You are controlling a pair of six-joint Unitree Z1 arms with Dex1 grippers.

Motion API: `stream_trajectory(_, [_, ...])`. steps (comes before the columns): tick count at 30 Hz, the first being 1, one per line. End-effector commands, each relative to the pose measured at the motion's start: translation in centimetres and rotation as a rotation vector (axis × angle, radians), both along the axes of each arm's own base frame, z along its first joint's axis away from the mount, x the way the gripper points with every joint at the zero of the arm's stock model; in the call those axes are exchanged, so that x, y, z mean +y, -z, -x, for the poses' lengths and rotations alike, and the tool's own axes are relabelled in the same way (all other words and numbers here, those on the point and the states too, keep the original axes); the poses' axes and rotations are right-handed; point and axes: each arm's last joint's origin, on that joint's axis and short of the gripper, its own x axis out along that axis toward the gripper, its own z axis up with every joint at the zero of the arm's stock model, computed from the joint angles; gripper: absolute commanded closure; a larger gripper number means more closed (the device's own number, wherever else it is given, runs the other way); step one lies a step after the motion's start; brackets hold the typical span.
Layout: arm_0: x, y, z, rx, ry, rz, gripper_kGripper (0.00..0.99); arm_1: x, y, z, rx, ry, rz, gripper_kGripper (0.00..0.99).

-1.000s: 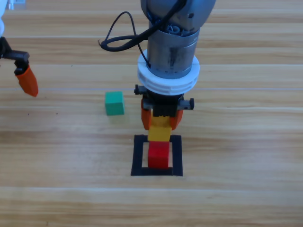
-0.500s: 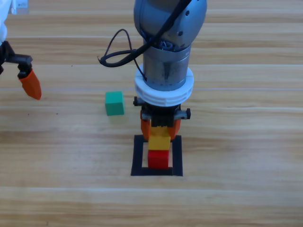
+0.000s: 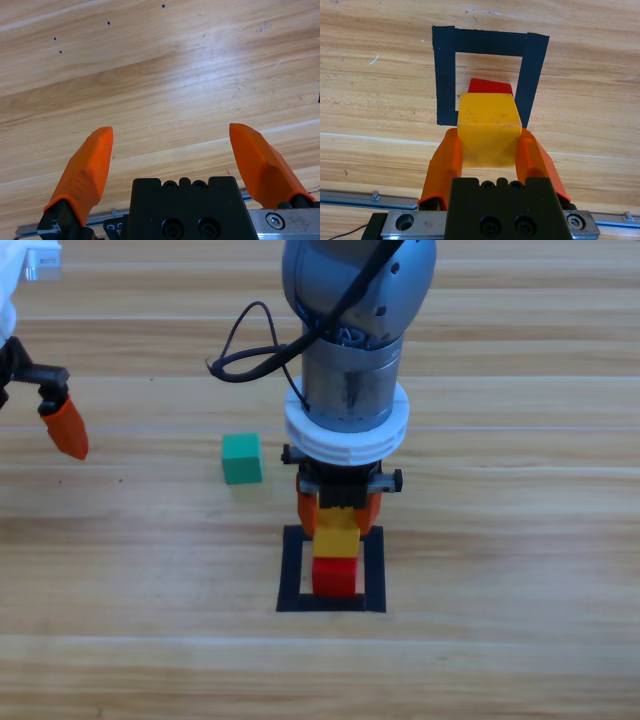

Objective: Stack the blocks in the rectangular block: red at the bottom, yellow in the middle, green on top

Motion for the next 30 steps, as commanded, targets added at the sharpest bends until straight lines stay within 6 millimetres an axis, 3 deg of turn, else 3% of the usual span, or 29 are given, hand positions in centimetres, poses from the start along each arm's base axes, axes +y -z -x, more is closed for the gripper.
stream_trajectory(1, [0.5,0.4,-0.1,0.006,-0.003,0.01,0.0,1.0,3.0,0.6,0.049,-0.011,0.054,0.99])
stream_trajectory(30, [0.5,1.1,0.1,0.013,-0.004,0.014,0.0,1.0,2.7,1.7,0.057,-0.029,0.066,0.99])
